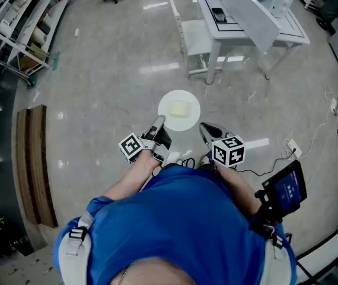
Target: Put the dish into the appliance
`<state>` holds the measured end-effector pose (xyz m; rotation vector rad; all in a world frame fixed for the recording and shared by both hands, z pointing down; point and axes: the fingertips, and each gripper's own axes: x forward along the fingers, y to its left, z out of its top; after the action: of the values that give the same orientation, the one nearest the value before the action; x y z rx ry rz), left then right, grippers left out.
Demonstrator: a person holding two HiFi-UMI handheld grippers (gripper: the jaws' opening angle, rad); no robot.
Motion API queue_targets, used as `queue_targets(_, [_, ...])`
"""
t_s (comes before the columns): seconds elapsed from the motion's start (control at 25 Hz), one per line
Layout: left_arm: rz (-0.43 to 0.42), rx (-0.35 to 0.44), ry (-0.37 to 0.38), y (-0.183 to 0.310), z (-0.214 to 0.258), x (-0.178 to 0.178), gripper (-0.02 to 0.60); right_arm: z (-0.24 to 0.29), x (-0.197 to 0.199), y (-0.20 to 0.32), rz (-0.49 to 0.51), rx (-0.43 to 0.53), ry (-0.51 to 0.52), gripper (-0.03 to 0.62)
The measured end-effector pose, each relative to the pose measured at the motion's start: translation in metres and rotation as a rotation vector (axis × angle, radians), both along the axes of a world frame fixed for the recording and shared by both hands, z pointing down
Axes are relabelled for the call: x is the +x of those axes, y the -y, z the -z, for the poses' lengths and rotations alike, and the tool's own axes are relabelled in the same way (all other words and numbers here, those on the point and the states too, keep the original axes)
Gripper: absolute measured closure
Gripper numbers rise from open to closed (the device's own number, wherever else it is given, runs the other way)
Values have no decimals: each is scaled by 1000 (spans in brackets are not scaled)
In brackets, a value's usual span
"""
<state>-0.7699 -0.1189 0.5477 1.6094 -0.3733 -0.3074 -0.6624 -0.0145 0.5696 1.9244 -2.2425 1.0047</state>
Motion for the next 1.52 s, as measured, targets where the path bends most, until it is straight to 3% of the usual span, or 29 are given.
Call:
queue_targets(0.4, [-41,-6,-1,4,-5,16,563,-2,14,-1,-44,3,-83,594])
queue_targets(0.64, [-93,-19,-9,-8,-3,1,563,2,-7,-25,-115,-19,-104,594])
queue_targets(0.96, [-175,-29,-15,-16,-7,26,563,-2,12,-42,-213,-41,-116,594])
queue_targets(1.24, [-213,-18,-7,-28,-7,66,563,-3,50,-52,-255,-45,-122,594])
queue_targets(1.52, [-227,-10,-8,-60,-4,140,563,1,123,-84,-267,-36,-138,594])
